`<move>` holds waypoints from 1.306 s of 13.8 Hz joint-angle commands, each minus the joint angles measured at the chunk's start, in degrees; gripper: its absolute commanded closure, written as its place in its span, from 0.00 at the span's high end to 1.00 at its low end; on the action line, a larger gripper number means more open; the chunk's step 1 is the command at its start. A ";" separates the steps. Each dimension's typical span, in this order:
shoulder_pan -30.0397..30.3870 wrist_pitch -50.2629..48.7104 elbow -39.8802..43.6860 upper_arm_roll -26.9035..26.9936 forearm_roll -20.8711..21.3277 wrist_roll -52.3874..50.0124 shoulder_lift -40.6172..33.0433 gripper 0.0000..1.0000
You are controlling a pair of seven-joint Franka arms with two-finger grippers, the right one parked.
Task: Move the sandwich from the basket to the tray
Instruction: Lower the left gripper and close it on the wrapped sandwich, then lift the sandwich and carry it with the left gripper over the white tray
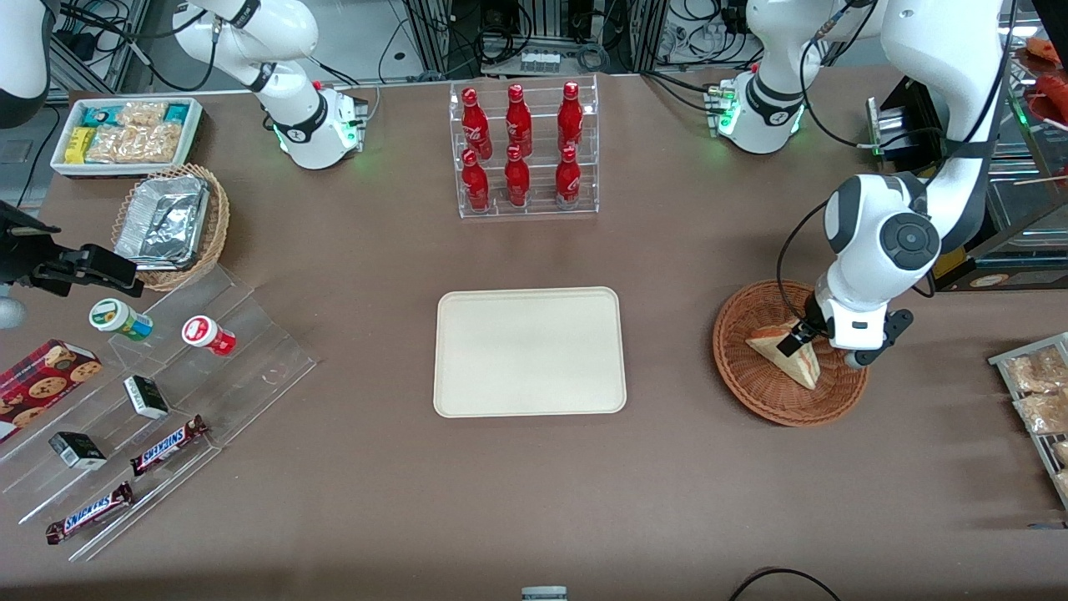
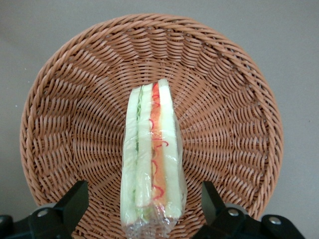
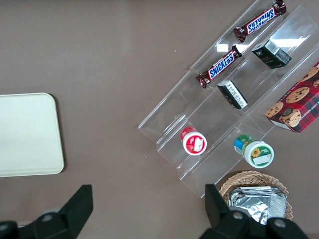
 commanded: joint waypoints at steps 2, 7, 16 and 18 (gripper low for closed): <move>-0.47 4.13 -1.61 0.13 0.64 -1.46 1.24 1.00; -1.43 6.25 -0.48 0.13 0.64 -5.15 3.53 0.22; -5.90 -24.53 11.88 -1.00 3.80 3.36 -1.82 0.00; -8.97 -34.05 19.09 -1.45 4.07 5.48 -1.39 0.00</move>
